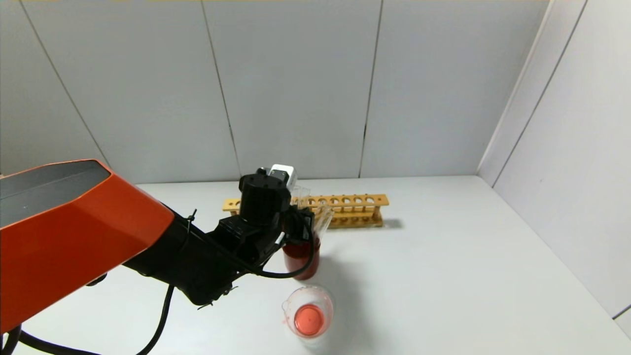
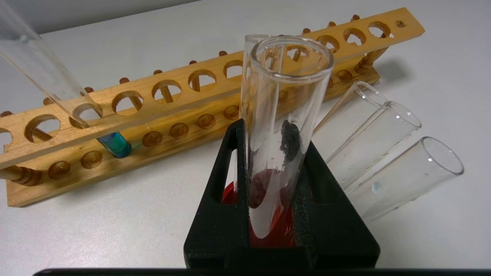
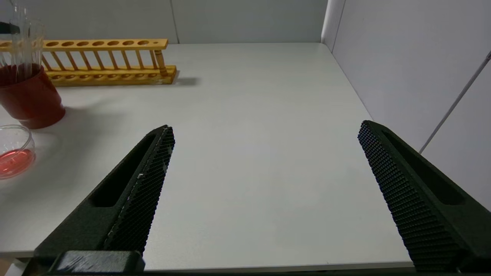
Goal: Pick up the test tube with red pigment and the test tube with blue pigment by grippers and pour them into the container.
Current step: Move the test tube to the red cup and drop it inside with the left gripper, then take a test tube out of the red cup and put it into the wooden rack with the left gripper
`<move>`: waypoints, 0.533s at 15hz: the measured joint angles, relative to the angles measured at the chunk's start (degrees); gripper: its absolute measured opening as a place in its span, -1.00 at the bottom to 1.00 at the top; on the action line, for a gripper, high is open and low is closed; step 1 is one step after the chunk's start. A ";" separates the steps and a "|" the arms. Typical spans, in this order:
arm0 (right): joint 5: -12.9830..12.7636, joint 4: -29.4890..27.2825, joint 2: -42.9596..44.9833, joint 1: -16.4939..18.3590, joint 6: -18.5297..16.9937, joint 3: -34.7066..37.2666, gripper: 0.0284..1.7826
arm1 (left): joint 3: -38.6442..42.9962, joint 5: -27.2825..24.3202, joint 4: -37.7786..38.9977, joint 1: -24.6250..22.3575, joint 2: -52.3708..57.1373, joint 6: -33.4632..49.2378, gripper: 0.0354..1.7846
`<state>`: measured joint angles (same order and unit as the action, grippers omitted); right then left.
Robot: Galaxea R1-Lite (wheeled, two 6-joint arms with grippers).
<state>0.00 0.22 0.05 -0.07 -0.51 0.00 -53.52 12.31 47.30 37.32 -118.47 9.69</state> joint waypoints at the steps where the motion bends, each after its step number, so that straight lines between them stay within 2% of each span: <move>1: 0.00 0.00 0.00 0.00 0.00 0.00 0.96 | 0.10 -0.02 -0.04 -0.02 -0.16 0.04 -0.64; 3: 0.00 0.02 0.00 0.00 0.00 0.00 0.96 | 0.13 0.00 -0.06 -0.09 -0.30 0.06 -0.61; 5: 0.00 0.02 0.00 0.00 0.00 0.00 0.96 | 0.13 -0.02 -0.22 -0.06 -0.28 -0.24 -0.48; 8: 0.00 0.02 0.00 0.02 -0.01 0.00 0.96 | 0.21 -0.02 -0.12 -0.06 -0.05 -0.77 -0.02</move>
<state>0.00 0.24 0.05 -0.05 -0.52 0.00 -53.31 12.29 47.18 37.25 -118.52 8.92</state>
